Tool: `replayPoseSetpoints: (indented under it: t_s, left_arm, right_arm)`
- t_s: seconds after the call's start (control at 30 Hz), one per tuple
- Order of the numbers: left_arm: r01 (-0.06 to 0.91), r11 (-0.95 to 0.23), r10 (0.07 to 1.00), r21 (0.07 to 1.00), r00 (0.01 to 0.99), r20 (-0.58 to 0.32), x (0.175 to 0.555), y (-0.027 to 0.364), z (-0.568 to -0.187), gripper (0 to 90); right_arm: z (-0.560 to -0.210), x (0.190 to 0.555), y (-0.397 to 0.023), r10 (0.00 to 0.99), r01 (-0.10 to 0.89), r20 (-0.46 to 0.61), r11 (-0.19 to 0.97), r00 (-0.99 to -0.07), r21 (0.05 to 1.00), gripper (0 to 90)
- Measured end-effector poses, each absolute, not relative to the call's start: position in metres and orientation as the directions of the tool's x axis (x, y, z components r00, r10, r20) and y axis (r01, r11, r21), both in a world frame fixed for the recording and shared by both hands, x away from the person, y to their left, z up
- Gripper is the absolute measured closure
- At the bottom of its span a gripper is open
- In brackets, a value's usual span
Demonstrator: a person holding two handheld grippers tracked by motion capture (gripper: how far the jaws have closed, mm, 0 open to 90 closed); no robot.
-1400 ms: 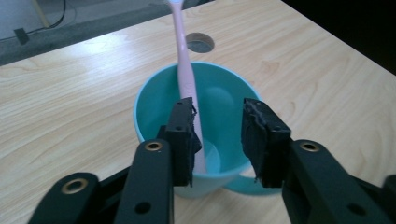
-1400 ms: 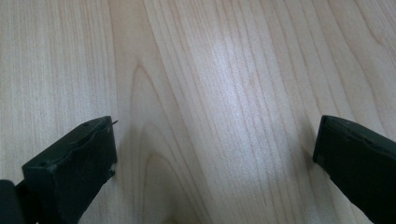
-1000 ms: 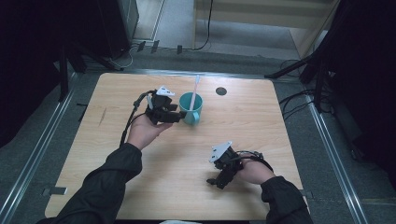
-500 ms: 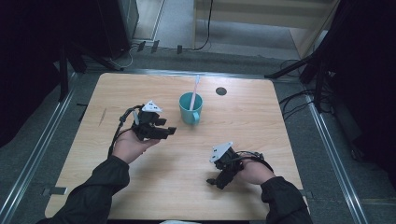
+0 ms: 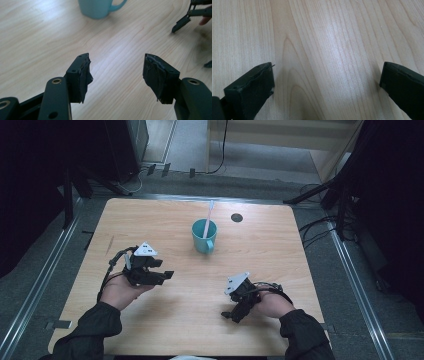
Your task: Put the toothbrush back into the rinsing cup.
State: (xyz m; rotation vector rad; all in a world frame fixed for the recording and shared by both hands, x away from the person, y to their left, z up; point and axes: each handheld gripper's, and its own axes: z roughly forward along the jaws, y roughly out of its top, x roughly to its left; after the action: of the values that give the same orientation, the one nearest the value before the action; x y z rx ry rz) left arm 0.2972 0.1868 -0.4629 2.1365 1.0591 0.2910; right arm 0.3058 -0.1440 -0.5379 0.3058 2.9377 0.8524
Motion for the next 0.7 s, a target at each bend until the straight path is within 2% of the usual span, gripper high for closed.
replayPoseSetpoints:
  t_s: [0.27,0.33,0.37,0.53,0.7]
  left_arm:
    - [0.630,-0.365,0.794,0.685,0.595,-0.124,0.298,0.201,-0.470,37.8]
    - [0.639,-0.354,0.798,0.683,0.587,-0.135,0.300,0.204,-0.471,37.8]
    - [0.644,-0.349,0.802,0.681,0.581,-0.138,0.300,0.205,-0.471,37.8]
    - [0.657,-0.340,0.812,0.673,0.566,-0.142,0.302,0.210,-0.473,37.9]
    - [0.663,-0.334,0.820,0.670,0.555,-0.140,0.303,0.213,-0.475,37.9]
  right_arm:
    - [-0.537,0.307,-0.142,0.201,0.166,-0.011,0.836,-0.980,0.524,0.0]
    - [-0.535,0.308,-0.142,0.214,0.178,-0.009,0.836,-0.977,0.520,7.7]
    - [-0.532,0.310,-0.142,0.237,0.199,-0.007,0.828,-0.971,0.524,16.0]
    - [-0.522,0.319,-0.146,0.320,0.270,0.005,0.789,-0.947,0.553,14.2]
    - [-0.521,0.320,-0.148,0.327,0.272,-0.003,0.791,-0.945,0.549,14.4]
